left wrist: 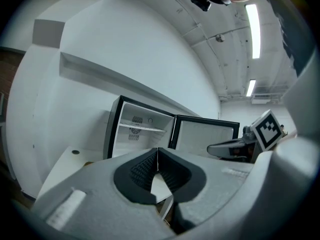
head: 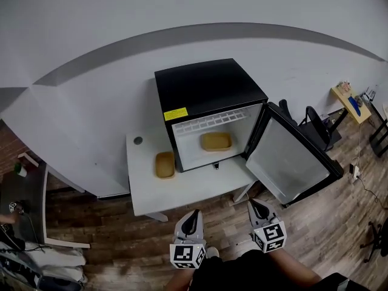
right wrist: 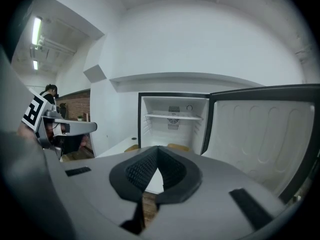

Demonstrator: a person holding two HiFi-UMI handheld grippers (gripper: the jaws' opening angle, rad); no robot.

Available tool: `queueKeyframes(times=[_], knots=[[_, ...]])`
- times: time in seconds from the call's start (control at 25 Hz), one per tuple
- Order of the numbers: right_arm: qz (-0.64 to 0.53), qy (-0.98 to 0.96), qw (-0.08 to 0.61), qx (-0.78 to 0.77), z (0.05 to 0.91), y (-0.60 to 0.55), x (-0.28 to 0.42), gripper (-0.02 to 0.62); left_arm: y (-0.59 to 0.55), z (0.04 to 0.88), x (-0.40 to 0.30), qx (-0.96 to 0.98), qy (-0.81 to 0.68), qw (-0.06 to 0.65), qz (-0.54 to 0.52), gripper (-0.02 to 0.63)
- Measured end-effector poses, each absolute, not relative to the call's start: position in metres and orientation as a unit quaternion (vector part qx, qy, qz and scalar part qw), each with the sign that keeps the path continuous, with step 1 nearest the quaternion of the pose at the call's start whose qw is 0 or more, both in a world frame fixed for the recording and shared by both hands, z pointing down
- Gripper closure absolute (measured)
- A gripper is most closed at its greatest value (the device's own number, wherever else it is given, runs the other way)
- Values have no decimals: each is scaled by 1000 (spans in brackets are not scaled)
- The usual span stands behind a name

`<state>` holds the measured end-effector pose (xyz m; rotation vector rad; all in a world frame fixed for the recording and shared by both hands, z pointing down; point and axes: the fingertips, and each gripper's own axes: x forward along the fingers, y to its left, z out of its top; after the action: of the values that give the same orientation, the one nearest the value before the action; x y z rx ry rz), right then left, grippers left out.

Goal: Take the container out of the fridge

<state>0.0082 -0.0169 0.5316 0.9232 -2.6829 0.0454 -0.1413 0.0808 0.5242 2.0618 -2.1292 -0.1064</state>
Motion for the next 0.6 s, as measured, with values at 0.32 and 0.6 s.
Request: queueKeyframes(times=[0.32, 0.6], knots=[[13, -935, 167, 312, 539, -25, -17, 600, 75, 530, -160, 697, -711, 90, -40, 591], [22, -943, 151, 297, 539, -32, -24, 600, 67, 540, -158, 690, -716, 99, -27, 591]])
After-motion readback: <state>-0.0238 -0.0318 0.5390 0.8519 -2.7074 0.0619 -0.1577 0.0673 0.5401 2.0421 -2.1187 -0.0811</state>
